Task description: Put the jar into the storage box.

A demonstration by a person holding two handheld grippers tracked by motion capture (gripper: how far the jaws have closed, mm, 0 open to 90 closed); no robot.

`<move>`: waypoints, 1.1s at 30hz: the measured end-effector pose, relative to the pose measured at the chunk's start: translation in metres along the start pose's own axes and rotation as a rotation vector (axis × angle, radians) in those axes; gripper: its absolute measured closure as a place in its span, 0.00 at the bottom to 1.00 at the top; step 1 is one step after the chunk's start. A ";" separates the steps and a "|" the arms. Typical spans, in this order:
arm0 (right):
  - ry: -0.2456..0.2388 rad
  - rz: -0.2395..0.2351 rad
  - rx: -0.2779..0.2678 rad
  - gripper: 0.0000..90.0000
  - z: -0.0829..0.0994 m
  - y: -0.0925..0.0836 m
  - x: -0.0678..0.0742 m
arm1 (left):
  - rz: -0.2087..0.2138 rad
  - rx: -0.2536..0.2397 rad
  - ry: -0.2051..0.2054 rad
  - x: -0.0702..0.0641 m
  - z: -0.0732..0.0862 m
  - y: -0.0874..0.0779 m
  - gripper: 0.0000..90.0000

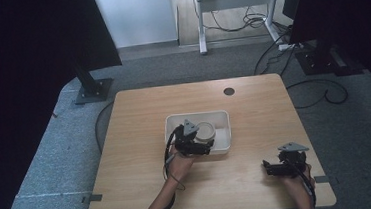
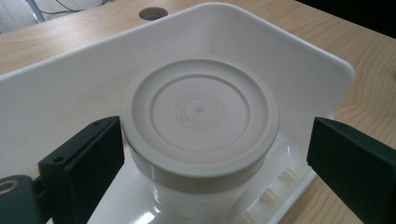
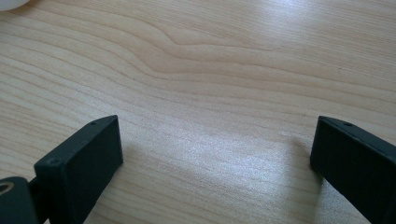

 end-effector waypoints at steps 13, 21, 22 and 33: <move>0.000 0.000 0.000 0.02 0.000 0.000 0.000 | 0.061 -0.025 -0.009 0.001 -0.002 -0.014 0.04; 0.000 0.000 0.000 0.02 0.000 0.000 0.000 | 0.091 -0.020 0.009 0.000 -0.002 -0.022 0.04; 0.000 0.000 0.000 0.02 0.000 0.000 0.000 | 0.094 -0.019 0.013 0.000 -0.002 -0.023 0.04; 0.000 0.000 0.000 0.02 0.000 0.000 0.000 | 0.118 -0.026 0.018 0.005 0.000 -0.041 0.04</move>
Point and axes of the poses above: each handheld gripper's, and its own axes: y roughly forward along the jaws, z roughly out of its underside, x roughly to its left, the point moved 3 cm from there along y, roughly forward along the jaws, and after that the axes turned 11 degrees about -x, right-handed, at the moved point
